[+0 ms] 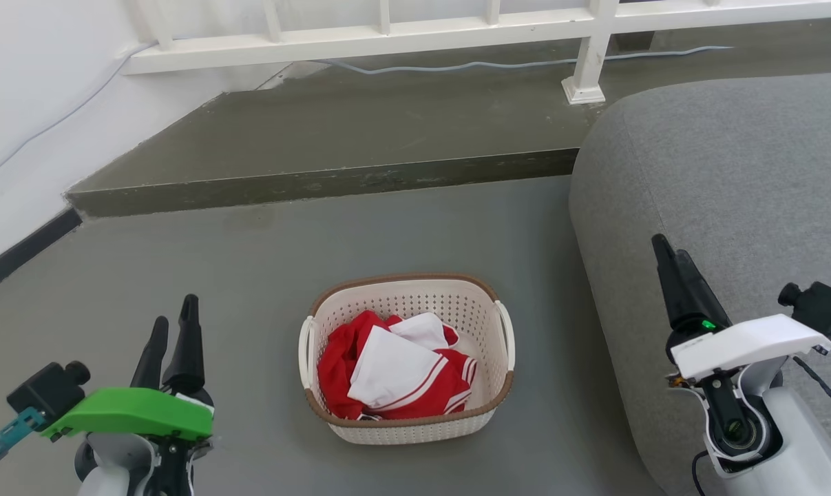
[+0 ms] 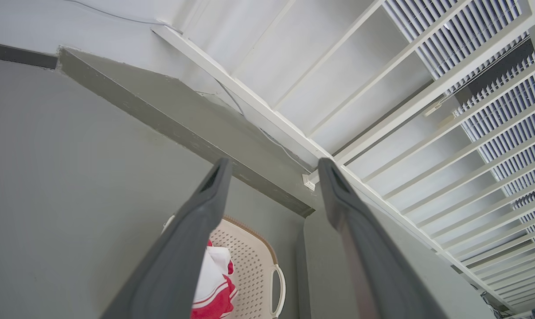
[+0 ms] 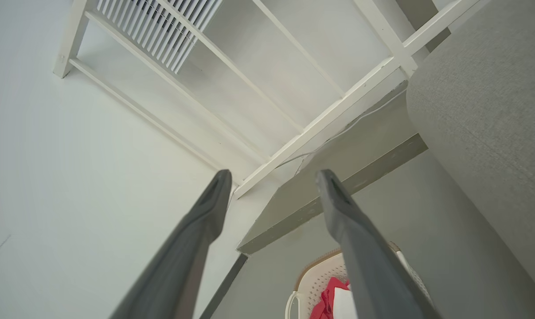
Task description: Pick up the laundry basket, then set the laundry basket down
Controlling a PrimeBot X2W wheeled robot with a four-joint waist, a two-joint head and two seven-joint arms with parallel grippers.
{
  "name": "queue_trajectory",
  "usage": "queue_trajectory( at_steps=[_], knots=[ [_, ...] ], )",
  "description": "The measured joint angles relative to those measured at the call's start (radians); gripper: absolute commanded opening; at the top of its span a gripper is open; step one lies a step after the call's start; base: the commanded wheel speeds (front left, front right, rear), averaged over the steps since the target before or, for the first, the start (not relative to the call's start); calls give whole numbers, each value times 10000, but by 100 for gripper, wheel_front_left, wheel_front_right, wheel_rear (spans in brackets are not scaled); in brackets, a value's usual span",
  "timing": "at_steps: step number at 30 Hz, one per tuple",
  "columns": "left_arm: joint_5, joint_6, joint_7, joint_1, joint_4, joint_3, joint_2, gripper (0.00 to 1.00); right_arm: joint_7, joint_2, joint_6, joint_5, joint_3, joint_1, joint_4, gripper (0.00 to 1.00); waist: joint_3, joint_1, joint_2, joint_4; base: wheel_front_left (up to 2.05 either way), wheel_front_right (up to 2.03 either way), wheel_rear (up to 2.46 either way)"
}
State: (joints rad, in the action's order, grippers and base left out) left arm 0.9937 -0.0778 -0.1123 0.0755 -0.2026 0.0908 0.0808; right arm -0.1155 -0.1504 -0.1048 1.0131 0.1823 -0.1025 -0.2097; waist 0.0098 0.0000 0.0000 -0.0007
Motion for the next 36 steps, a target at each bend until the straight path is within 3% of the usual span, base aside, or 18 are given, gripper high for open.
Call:
queue_trajectory(
  at_steps=[17,36],
  knots=[
    [-3300,537,-656,66,134,807,169,100,-616,-318,621,-3016,744,-373,-17,100,57,0,0,-25,0,0,0],
    [-5626,903,-1310,226,132,1302,82,100,-1256,-389,1156,-5459,1442,-541,-278,100,42,0,0,-74,0,0,0]
  ],
)
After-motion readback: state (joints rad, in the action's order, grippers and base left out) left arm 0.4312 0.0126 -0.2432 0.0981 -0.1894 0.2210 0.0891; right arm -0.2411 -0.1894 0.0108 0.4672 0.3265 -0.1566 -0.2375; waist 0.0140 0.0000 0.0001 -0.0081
